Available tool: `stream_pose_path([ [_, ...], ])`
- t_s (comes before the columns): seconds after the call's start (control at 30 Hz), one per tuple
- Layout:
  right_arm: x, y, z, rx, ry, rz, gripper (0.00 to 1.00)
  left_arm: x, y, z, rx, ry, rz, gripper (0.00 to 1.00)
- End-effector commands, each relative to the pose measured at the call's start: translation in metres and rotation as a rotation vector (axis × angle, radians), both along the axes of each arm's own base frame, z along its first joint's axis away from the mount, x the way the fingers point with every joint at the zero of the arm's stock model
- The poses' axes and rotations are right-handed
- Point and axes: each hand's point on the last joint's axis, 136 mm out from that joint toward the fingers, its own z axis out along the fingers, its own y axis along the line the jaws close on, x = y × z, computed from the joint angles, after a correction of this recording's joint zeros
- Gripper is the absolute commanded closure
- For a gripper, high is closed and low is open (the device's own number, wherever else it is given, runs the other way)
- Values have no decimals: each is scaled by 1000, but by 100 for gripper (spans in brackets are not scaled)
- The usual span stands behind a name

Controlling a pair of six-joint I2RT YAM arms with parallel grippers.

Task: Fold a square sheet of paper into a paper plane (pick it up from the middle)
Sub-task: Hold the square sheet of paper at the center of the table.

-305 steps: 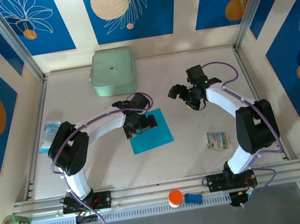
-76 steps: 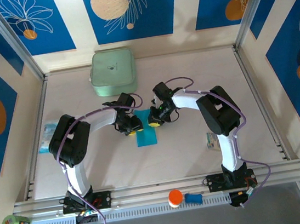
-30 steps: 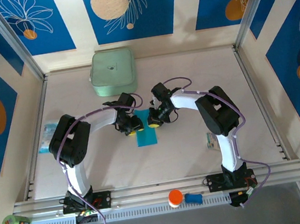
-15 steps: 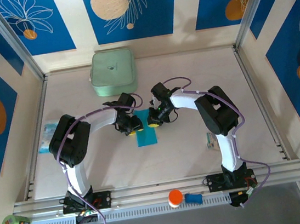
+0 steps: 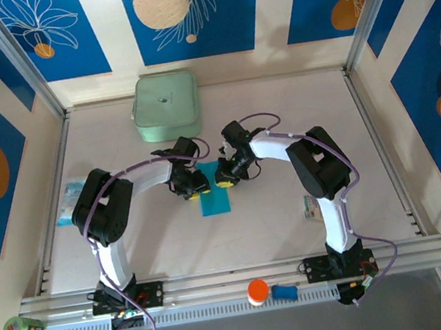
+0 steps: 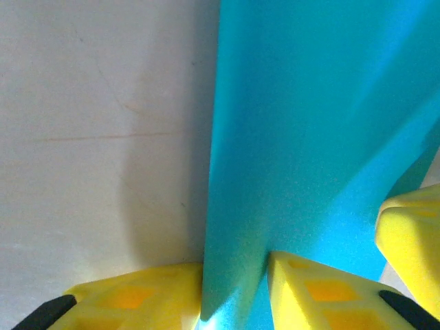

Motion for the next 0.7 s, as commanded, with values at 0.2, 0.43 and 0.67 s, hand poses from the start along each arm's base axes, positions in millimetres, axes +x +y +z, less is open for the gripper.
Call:
stream_pose_path([
  [0.2,-7,0,-4,-9,22,17,85,-51,38,-60,202,196,-15,62],
  [0.43,-6,0,-5,-10,21,19,85,-52,38,-60,203,195,-15,64],
  [0.67,-8,0,-9,-17,32,21,85,-52,38,-60,202,196,-15,65],
])
